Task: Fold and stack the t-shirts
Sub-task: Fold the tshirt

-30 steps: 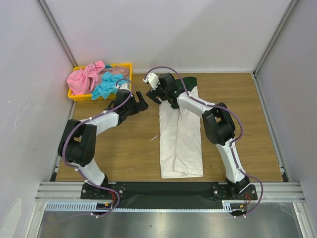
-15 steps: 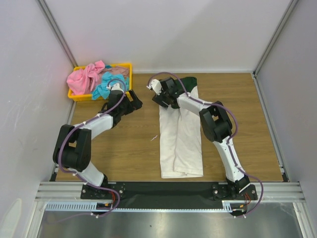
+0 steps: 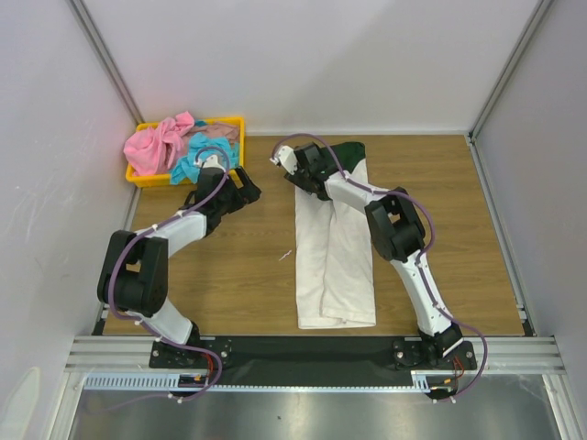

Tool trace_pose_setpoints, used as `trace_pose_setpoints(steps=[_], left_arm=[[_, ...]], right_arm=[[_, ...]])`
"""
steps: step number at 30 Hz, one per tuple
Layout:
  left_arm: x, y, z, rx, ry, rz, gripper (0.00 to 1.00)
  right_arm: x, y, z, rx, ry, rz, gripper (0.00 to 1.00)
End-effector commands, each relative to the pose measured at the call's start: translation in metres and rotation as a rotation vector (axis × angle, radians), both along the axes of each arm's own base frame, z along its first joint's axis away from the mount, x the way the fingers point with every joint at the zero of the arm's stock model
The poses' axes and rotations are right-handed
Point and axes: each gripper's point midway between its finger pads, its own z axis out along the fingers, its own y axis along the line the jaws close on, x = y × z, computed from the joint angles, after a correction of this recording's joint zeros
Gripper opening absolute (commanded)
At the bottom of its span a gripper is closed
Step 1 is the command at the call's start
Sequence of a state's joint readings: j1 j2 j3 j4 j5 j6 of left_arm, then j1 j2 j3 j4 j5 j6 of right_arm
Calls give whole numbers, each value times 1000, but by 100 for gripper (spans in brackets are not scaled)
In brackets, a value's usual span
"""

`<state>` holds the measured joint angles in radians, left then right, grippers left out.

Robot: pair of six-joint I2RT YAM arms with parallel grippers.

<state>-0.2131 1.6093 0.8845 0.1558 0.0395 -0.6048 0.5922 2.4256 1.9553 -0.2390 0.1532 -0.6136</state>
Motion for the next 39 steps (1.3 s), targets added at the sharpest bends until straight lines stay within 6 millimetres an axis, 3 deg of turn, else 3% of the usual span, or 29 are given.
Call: trace_pose_setpoints(steps=[1,4,10,14,18,24,27,31,39], left_arm=[[7,-1,22,-46,-66,-2,100],[8,-2,21,-51,-66,-4,99],[8,-4,20,-57,-66,-10,99],[6,-12,24,-97,-81,-43,99],[2,-42,31,-175,-114,-114,98],[-2,-103,38,-190,-134,-240,98],[-1,-125,43,-201,-147,-282,97],[-2,-144,48,-200,-158,-315,97],[-6,-170,29,-186,-124,-344,96]], right_arm=[[18,-5,19,34,-52,-46,39],[20,-4,29,100,-46,-62,27],[25,0,54,247,-33,-63,17],[31,-5,65,362,-6,-92,17],[33,-14,69,442,33,-104,19],[32,-16,67,499,70,-88,27],[36,-22,65,523,74,-107,14],[42,-33,68,606,97,-146,6],[62,-76,80,772,97,-233,7]])
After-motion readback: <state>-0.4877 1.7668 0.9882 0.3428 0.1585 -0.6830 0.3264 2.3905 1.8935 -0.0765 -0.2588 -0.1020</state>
